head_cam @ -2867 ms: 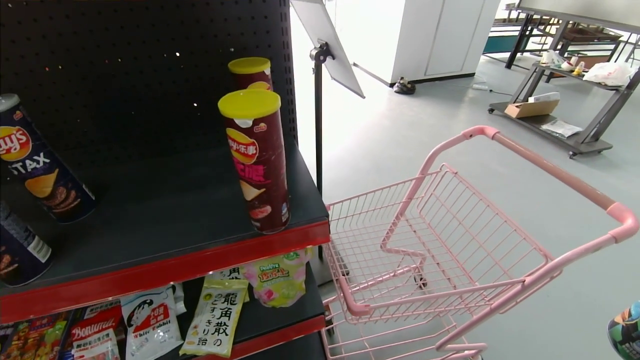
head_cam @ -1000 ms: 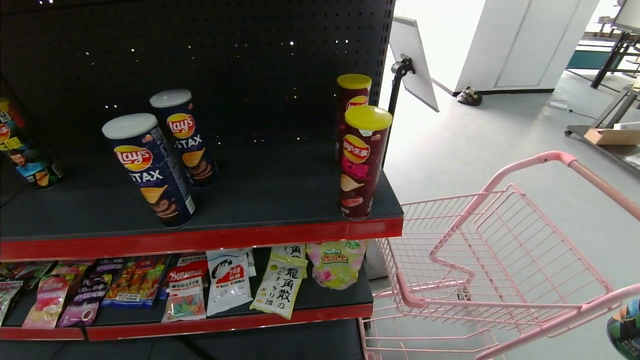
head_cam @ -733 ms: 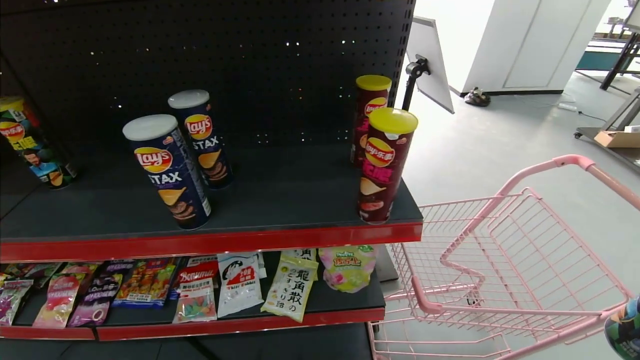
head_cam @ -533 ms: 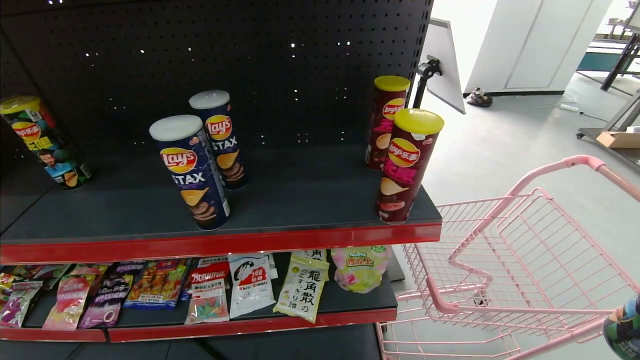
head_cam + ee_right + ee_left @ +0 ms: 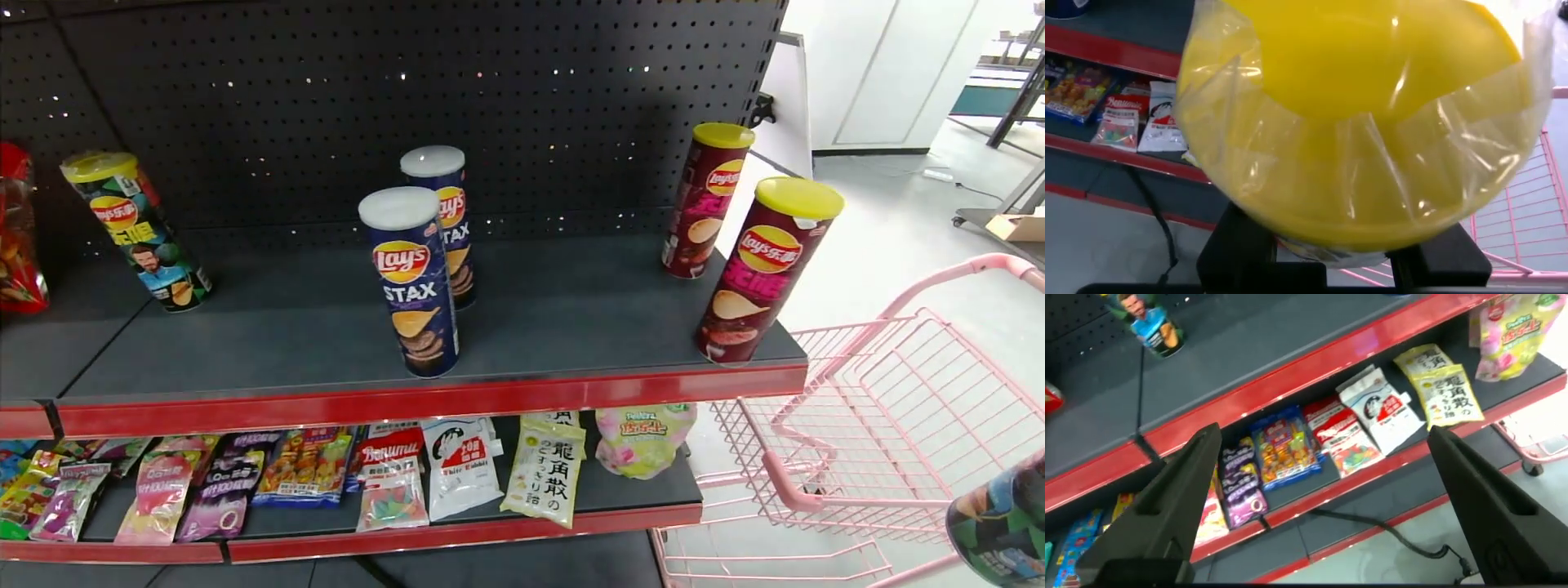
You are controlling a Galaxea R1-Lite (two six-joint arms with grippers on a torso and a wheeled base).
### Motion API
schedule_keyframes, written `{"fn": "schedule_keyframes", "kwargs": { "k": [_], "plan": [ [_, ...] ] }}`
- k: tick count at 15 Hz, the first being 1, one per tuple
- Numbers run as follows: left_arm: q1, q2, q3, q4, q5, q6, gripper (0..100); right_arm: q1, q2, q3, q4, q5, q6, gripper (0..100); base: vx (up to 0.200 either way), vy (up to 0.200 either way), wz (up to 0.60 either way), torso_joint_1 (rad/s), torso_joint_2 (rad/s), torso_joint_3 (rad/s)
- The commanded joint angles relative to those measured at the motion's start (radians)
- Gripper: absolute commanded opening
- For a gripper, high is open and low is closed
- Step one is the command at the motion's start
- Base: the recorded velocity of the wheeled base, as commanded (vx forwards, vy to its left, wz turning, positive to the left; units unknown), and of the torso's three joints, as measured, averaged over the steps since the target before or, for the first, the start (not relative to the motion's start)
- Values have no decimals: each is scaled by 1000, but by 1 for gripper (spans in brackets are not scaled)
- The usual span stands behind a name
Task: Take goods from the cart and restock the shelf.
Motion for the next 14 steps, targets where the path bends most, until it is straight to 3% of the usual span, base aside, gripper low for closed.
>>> {"fn": "schedule_keyframes", "kwargs": {
  "k": [1,11,14],
  "plan": [
    [0,-2,-1,-2,1,0,100,1,0,-1,2,1,1,0,0,200,0,-2,2,2],
    [0,-10,-3,-2,1,5,100,-2,-13,4,2,-8,-1,0,0,200,0,3,1,1],
    [0,-10,-3,-2,3,13,100,58,-27,22,3,93,17,0,0,200,0,1,2,2]
  ]
}}
